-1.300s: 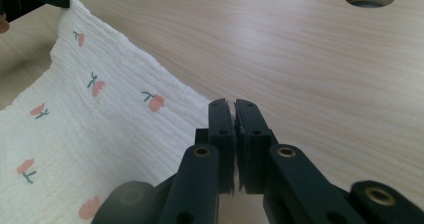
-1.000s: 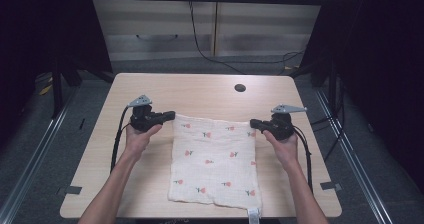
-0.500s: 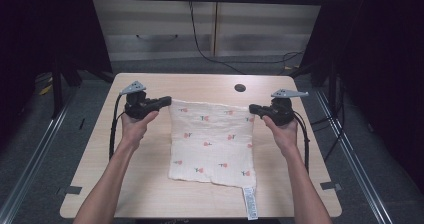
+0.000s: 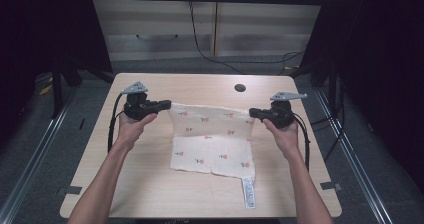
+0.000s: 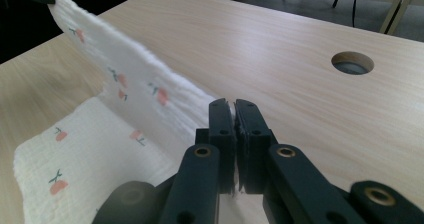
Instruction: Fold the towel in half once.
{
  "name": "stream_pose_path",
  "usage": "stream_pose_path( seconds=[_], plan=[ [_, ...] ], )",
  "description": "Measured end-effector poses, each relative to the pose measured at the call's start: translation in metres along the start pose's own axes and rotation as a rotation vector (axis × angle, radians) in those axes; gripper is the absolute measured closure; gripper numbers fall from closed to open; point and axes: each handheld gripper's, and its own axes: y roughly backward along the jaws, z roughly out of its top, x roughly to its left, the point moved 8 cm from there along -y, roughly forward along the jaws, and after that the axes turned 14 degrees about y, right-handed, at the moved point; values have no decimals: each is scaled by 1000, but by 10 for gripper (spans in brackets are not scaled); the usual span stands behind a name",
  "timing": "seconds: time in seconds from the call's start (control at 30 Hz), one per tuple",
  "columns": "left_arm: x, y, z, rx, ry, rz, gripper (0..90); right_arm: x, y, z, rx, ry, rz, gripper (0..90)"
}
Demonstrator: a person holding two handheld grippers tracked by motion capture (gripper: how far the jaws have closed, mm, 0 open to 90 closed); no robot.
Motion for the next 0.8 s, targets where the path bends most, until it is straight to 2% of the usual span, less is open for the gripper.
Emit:
stream_pose_path(
  seconds=[0.03, 0.23, 0.37, 0.5, 0.6, 0.67, 0.7, 0.77, 0.8],
  plan=[
    [-1, 1, -1, 1, 2, -8, 881, 0, 2, -1, -3, -4, 2, 870],
    [-16, 16, -3, -3, -55, -33, 881, 8, 19, 4, -29, 25, 12, 870],
    [-22, 22, -14, -1, -68, -37, 880, 28, 28, 3, -35, 67, 39, 870],
    [-34, 29, -19, -26, -74, -67, 880, 43, 38, -3, -33, 97, 60, 870],
    [-38, 35, -24, -13, -101, -57, 880, 46, 47, -10, -31, 91, 60, 870],
    [-37, 37, -30, -4, -97, -63, 880, 47, 52, -17, -29, 78, 71, 871],
    [-37, 37, -34, 6, -98, -59, 880, 49, 52, -22, -18, 81, 76, 871],
    [-37, 33, -45, 38, -132, -37, 880, 54, 52, -29, 3, 91, 86, 871],
    [-38, 33, -48, 43, -125, -44, 880, 59, 52, -33, 9, 96, 95, 871]
  ],
)
